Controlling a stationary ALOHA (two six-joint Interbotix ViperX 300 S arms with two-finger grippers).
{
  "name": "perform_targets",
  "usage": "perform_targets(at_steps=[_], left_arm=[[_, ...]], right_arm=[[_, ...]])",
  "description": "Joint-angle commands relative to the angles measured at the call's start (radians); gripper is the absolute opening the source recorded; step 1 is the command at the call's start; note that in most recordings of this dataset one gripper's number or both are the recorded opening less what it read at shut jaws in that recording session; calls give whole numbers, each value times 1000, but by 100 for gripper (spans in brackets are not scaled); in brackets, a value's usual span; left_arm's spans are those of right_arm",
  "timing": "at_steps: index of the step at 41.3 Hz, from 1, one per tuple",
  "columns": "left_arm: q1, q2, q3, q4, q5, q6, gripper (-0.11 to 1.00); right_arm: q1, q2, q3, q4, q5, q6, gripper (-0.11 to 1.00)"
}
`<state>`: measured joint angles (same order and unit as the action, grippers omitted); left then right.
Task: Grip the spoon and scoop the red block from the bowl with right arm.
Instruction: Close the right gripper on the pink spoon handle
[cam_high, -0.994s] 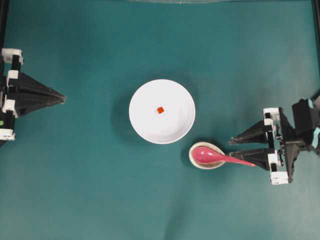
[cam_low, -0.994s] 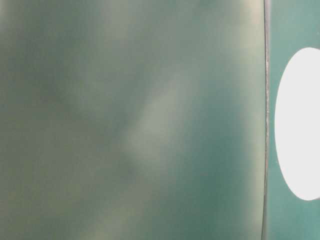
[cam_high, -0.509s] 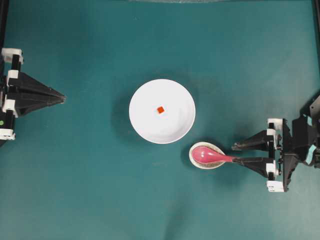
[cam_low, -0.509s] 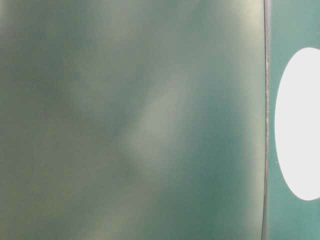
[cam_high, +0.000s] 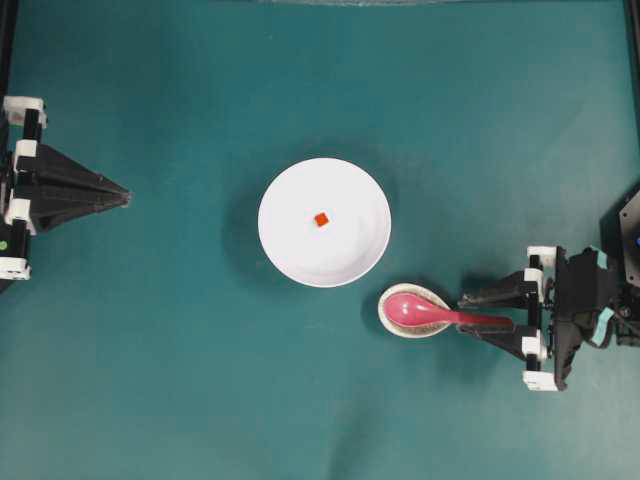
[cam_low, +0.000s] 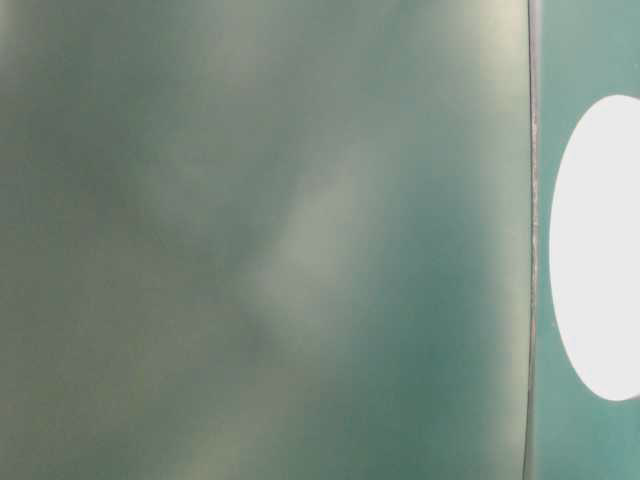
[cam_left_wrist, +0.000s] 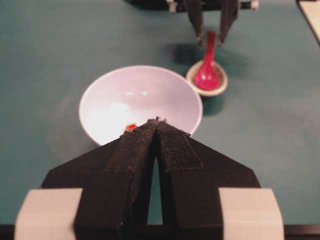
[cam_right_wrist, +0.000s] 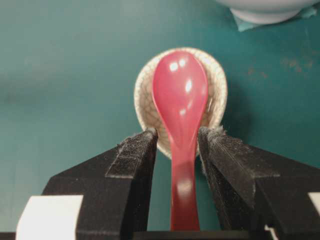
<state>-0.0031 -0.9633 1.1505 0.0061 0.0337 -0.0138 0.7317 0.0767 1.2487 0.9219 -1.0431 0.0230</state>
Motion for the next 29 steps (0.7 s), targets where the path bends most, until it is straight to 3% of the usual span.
perform_targets(at_steps=[1,29], left_arm=[[-2,8,-26,2,-3,-2,0],[-2,8,-26,2,8,-3,0]], right_arm=[[6,5,-8,6,-2,-2,45],[25,37,9,8,52,-11,45]])
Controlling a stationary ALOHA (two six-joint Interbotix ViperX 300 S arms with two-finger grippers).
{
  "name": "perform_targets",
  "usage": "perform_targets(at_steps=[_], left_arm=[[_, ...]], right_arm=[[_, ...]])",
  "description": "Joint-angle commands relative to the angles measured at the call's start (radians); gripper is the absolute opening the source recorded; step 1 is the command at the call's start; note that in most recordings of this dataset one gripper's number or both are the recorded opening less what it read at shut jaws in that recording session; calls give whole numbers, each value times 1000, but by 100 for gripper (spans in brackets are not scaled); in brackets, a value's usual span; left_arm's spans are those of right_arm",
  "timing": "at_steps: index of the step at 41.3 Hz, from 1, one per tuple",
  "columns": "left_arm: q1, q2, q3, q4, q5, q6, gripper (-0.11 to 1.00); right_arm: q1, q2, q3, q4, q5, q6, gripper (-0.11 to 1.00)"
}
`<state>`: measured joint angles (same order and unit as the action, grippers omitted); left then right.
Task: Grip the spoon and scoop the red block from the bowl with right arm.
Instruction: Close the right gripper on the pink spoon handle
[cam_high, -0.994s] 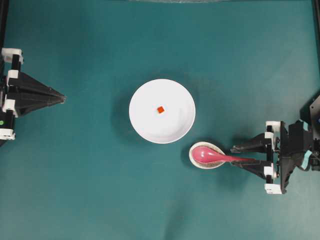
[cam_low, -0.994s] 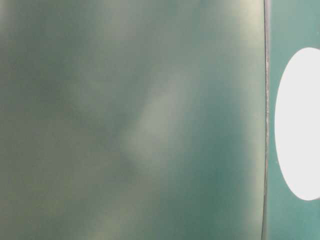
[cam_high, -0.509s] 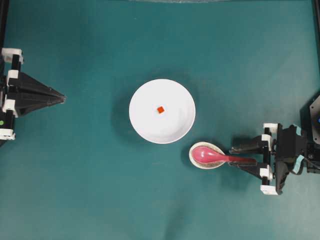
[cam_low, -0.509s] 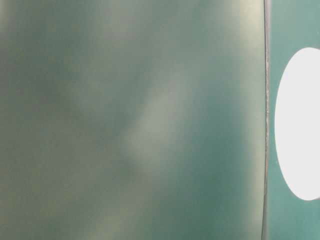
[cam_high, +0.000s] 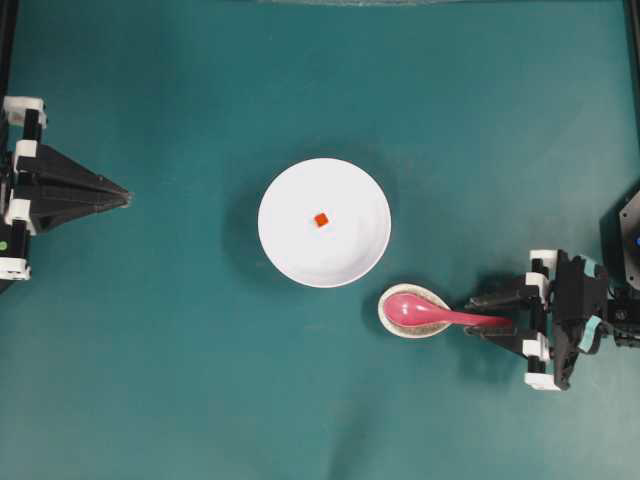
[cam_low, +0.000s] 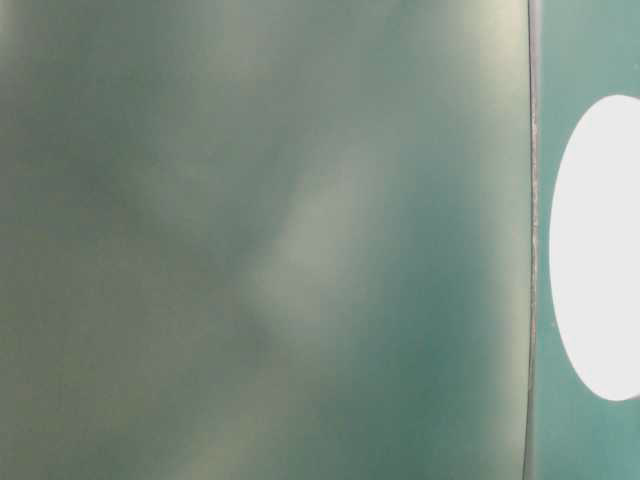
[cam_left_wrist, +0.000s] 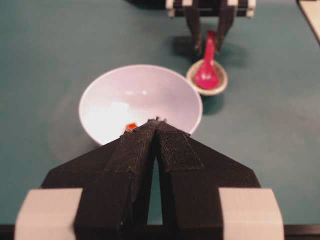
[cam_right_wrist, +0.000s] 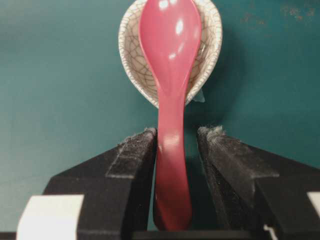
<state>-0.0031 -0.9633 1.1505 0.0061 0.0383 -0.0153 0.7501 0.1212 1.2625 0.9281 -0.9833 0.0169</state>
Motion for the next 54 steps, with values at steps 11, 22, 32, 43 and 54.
perform_targets(at_steps=[11,22,32,43,54], left_arm=[[-2,8,-26,2,11,-2,0],[-2,8,-26,2,9,-2,0],[-2,8,-26,2,11,-2,0],[-2,8,-26,2,11,-2,0],[-2,8,-26,2,11,-2,0]], right_arm=[[6,-6,-12,2,-11,-37,45],[6,-8,-6,2,-31,-38,45],[6,-8,-9,2,-37,-38,45],[6,-8,-12,2,-37,-38,45],[6,-8,-12,3,-37,-38,39]])
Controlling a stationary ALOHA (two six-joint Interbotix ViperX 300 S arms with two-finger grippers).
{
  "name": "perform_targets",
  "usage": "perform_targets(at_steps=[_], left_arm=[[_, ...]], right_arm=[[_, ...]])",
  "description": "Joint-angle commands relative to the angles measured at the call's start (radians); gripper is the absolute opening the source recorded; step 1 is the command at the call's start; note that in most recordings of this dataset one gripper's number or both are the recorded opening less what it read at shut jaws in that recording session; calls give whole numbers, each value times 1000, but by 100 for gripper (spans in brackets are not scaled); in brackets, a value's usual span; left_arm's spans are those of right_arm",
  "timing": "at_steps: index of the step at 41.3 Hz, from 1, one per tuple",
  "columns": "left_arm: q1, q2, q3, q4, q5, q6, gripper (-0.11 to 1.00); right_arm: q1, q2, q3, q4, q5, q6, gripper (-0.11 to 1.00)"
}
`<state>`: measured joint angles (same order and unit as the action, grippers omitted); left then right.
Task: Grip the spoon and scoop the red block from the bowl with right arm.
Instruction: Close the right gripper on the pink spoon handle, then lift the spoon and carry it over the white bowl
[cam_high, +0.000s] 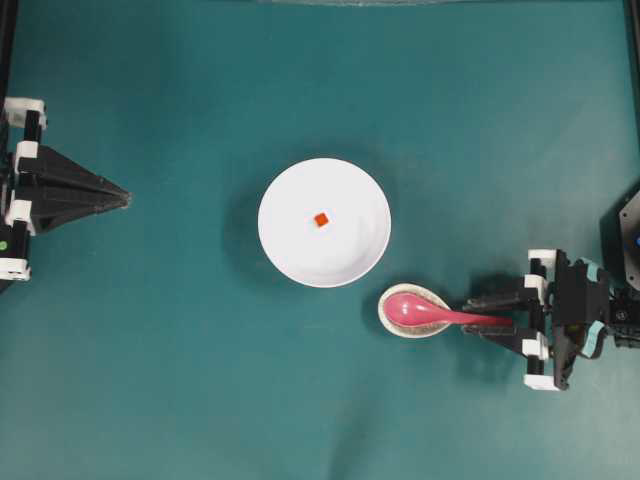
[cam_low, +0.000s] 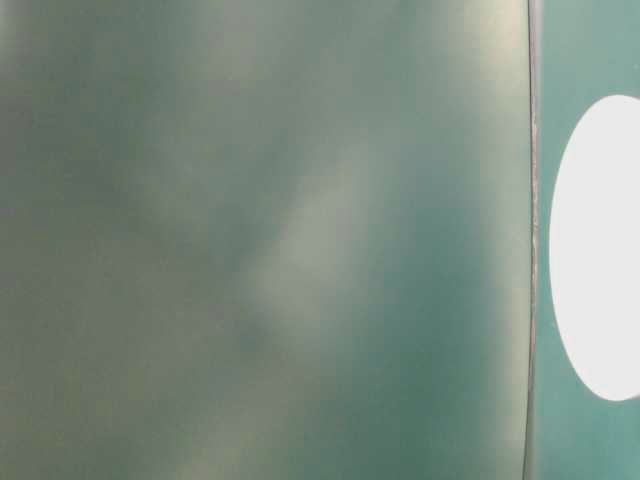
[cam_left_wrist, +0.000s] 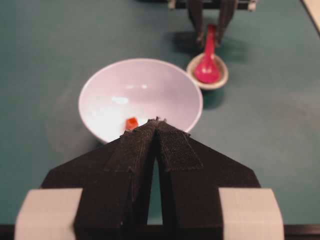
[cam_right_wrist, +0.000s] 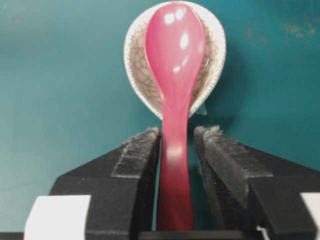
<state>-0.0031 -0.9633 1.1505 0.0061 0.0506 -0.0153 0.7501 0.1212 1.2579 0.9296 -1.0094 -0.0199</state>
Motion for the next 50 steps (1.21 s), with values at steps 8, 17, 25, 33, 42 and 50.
perform_targets(at_steps=[8,17,25,33,42,50], left_arm=[[-2,8,-26,2,-2,-2,0],[-2,8,-26,2,-2,-2,0],[-2,8,-26,2,-2,-3,0],[-2,8,-26,3,-2,-3,0],[-2,8,-26,2,-2,-2,0],[-2,8,-26,2,6,-2,0]], right_arm=[[6,-6,-8,2,-11,-2,30],[6,-8,-9,2,-12,-2,24],[5,-34,-3,2,-23,-8,24],[-9,-98,12,2,-20,-18,24],[-48,-218,3,2,26,-84,24],[-124,-350,-17,2,158,-195,24]])
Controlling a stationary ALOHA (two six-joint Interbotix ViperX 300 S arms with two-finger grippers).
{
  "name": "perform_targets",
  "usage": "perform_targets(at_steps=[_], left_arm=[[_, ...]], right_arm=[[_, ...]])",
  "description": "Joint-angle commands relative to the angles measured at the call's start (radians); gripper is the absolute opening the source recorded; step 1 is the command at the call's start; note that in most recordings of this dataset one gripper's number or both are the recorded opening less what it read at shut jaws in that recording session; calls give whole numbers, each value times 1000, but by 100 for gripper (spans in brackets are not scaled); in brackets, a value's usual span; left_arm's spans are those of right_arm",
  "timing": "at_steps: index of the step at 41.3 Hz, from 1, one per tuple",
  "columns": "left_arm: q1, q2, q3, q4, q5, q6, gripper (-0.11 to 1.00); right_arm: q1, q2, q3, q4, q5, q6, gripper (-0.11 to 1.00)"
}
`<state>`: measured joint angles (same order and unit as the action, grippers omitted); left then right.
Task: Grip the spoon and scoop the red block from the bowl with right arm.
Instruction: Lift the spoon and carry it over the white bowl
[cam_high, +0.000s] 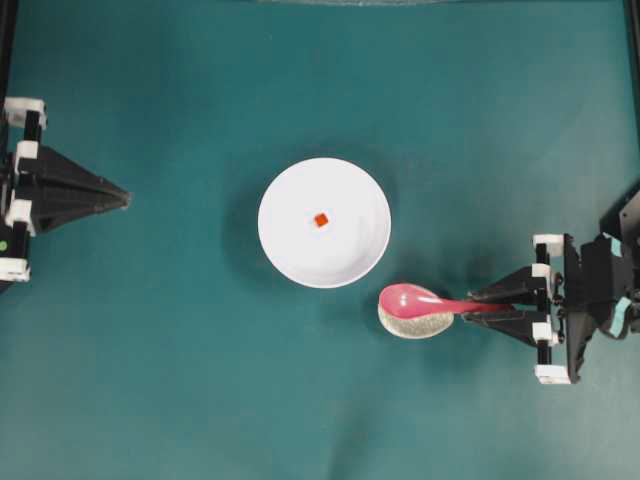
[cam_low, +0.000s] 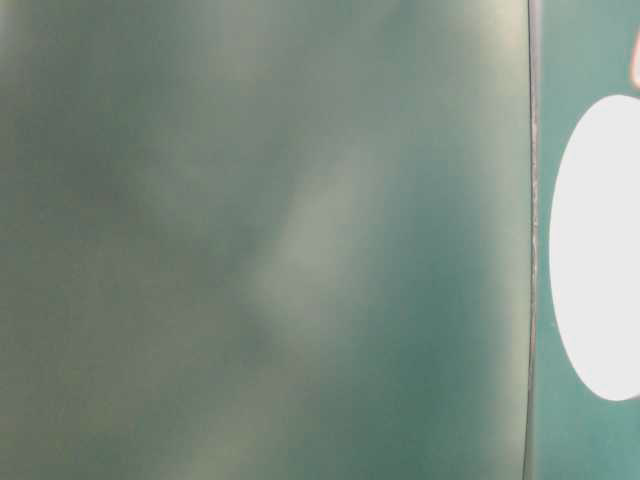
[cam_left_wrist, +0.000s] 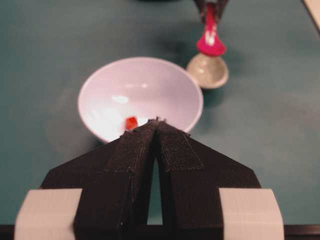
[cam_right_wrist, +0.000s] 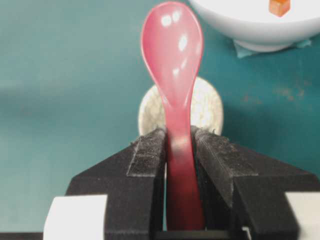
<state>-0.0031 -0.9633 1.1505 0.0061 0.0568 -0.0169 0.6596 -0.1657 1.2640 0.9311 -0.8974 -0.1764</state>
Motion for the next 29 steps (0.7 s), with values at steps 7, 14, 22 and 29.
perform_targets(at_steps=[7,14,22,29], left_arm=[[-2,8,-26,2,0,0,0],[-2,6,-26,2,9,0,0],[-2,3,-28,3,34,0,0],[-2,-3,-28,2,38,2,0]], right_arm=[[-132,-176,-48,0,167,-158,24],[-272,-293,-80,-2,322,-282,24],[-451,-390,-143,-3,522,-362,24],[-614,-420,-218,-6,729,-362,24]])
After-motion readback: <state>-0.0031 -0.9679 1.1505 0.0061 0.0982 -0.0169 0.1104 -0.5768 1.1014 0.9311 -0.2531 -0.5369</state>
